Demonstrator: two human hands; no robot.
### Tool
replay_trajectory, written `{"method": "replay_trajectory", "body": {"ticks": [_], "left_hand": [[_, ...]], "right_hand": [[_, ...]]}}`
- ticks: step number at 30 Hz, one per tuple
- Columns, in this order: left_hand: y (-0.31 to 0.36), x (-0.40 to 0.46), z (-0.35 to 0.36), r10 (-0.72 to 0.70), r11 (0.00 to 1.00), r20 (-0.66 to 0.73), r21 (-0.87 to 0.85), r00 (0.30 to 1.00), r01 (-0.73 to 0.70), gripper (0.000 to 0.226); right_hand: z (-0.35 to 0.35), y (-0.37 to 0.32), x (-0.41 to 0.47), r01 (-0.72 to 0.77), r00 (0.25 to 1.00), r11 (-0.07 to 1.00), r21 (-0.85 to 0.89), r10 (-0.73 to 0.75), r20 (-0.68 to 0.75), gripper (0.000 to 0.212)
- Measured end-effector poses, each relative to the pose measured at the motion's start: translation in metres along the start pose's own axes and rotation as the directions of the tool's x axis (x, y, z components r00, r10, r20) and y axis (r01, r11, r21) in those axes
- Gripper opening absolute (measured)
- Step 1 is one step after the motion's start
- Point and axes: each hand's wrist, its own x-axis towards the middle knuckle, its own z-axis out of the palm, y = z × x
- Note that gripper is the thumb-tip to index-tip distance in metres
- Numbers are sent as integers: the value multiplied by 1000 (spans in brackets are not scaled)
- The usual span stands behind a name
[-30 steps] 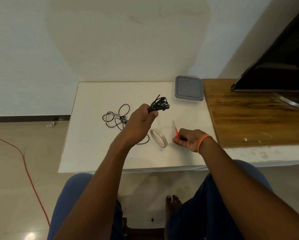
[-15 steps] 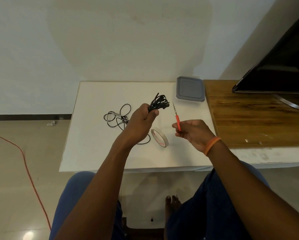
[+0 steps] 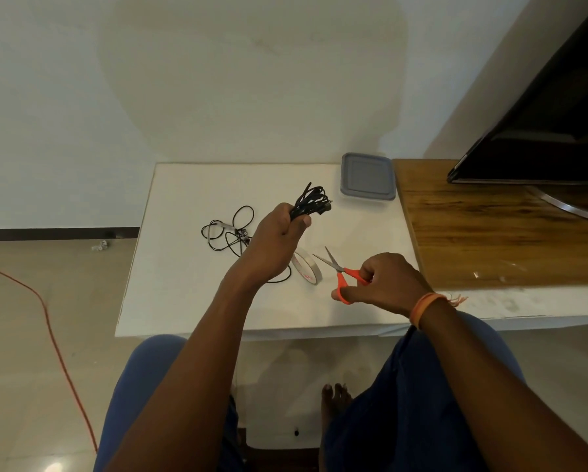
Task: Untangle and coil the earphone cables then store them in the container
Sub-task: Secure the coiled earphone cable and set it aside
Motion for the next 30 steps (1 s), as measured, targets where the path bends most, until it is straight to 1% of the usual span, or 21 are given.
{"method": "replay_trajectory", "body": {"ticks": [3, 7, 9, 11, 14, 17, 21, 23, 30], "left_hand": [[2, -2, 0, -2, 1000, 8, 7, 1000, 2, 18], [6, -5, -2, 25, 996, 75, 80, 997, -31, 18], [9, -6, -4, 55, 987, 121, 144, 991, -72, 16], [9, -6, -6, 71, 979, 149, 178, 986, -97, 17], [8, -4, -8, 79, 973, 165, 203, 983, -112, 16], [10, -3, -10, 82, 971, 175, 206, 981, -118, 16], [14, -5, -7, 67, 971, 214, 209, 974, -112, 26], [16, -5, -5, 60, 973, 231, 205, 971, -109, 26], [17, -7, -7, 62, 977, 227, 183, 972, -106, 25]], "right_hand": [[0, 0, 7, 7, 1000, 999, -46, -6, 24, 51], [-13, 1, 17, 108, 989, 994, -25, -105, 106, 42], [-25, 5, 25, 148, 977, 987, -67, -135, 167, 41], [-33, 8, 34, 157, 970, 980, -118, -131, 204, 41], [-36, 9, 44, 164, 971, 973, -165, -130, 201, 44], [-34, 9, 47, 164, 971, 972, -165, -130, 199, 44], [-29, 5, 50, 172, 968, 972, -158, -138, 208, 44], [-27, 2, 53, 182, 967, 969, -168, -145, 209, 43], [-22, -5, 56, 174, 973, 970, -169, -143, 181, 42]]}}
